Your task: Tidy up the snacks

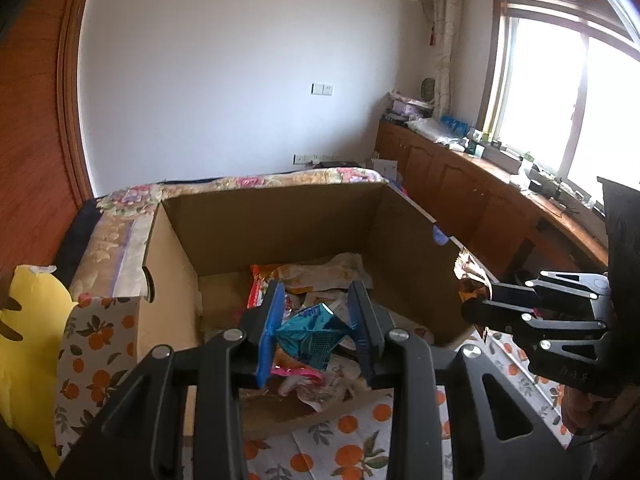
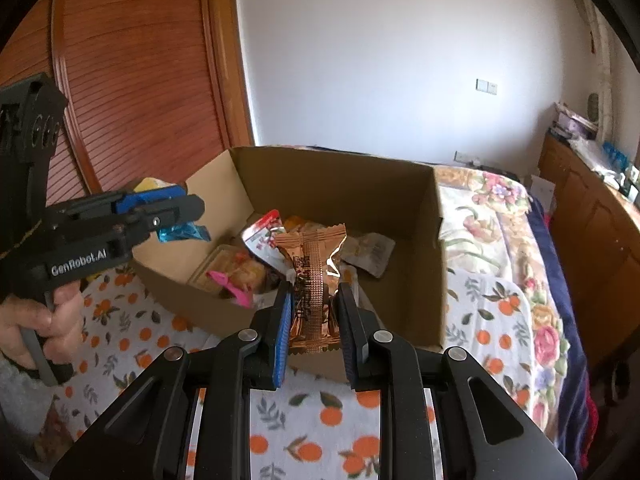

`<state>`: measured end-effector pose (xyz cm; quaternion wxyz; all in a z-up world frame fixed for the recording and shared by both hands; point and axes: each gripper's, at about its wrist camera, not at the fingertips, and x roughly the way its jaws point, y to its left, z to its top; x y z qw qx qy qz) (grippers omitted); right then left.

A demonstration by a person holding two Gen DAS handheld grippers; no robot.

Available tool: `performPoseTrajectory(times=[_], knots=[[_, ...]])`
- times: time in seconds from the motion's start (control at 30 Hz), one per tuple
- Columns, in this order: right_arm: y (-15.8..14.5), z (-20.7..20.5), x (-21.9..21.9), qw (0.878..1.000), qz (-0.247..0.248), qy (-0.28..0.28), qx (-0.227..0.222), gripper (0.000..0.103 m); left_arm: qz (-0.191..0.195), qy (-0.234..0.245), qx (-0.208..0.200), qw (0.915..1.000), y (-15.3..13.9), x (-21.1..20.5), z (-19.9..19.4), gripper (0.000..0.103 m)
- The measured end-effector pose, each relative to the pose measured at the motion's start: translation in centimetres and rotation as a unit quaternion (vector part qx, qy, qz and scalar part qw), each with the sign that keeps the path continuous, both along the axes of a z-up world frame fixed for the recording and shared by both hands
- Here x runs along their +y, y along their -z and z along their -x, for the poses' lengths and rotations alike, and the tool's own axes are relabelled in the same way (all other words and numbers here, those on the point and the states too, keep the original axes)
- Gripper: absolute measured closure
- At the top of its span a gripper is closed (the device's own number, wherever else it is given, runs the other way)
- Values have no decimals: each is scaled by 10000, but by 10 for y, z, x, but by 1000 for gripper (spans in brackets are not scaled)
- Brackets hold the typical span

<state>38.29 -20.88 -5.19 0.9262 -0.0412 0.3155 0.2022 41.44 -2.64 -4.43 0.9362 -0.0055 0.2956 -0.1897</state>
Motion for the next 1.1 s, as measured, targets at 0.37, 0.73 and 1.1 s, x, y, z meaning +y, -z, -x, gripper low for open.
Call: performPoseTrajectory(times=[0.37,0.73,1.1], knots=[[11,-25,9,9998,-62,-27,183,83,-59,-119,197,9997,19,2,-13,72],[16,-35,20,9997,88,-79,193,65,-79,-192,308,9993,20,3,-14,59],[-5,-10,16,10000,-32,16,41,62,-343,-353,15,9988,-15,3,25,53]])
